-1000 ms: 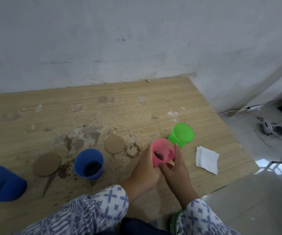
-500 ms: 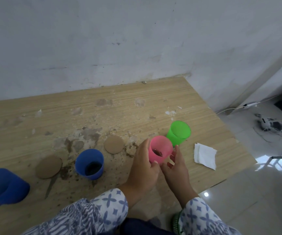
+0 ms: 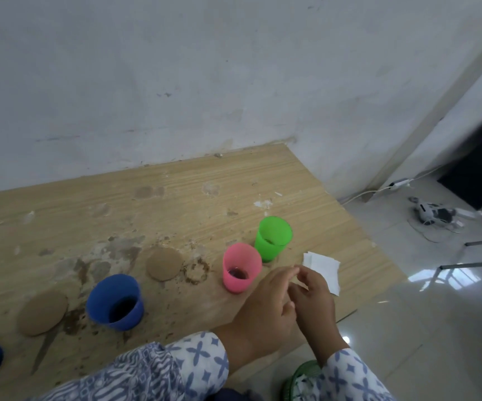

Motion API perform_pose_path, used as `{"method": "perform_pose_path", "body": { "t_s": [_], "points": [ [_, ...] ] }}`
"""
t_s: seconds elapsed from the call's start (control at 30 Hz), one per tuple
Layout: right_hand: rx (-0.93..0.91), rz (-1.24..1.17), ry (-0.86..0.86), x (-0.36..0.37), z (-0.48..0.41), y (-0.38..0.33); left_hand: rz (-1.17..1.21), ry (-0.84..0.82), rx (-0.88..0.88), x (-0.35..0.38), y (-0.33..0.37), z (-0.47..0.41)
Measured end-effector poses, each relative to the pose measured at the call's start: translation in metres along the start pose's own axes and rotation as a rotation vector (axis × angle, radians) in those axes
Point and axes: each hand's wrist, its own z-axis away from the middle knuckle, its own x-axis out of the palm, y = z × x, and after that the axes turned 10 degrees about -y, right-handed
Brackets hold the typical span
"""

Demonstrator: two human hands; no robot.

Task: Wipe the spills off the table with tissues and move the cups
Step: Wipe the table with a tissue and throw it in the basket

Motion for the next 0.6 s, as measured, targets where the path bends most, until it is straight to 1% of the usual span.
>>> {"method": "perform_pose_path", "body": {
  "t_s": [0.1, 0.2, 0.3, 0.5, 0.6],
  "points": [
    [0.031, 0.034, 0.033, -0.015, -0.01, 0.016, -0.058, -0.102, -0.073, 0.019, -0.01, -0.019],
    [0.077, 0.044, 0.034, -0.029, -0.022, 0.036, -0.08, -0.163, -0.181, 0.04, -0.023, -0.041],
    [0.121, 0.06, -0.017, -0.044, -0.038, 0.057, -0.07, -0.21, -0.297, 0.059, -0.031, -0.065],
    [0.056, 0.264, -0.185, -0.064, -0.077, 0.089, -0.019, -0.137, -0.478, 0.078, -0.04, -0.121],
    [0.013, 0.378, -0.258, -0.065, -0.089, 0.1, -0.077, -0.1, -0.535, 0.082, -0.044, -0.147]
  ]
}}
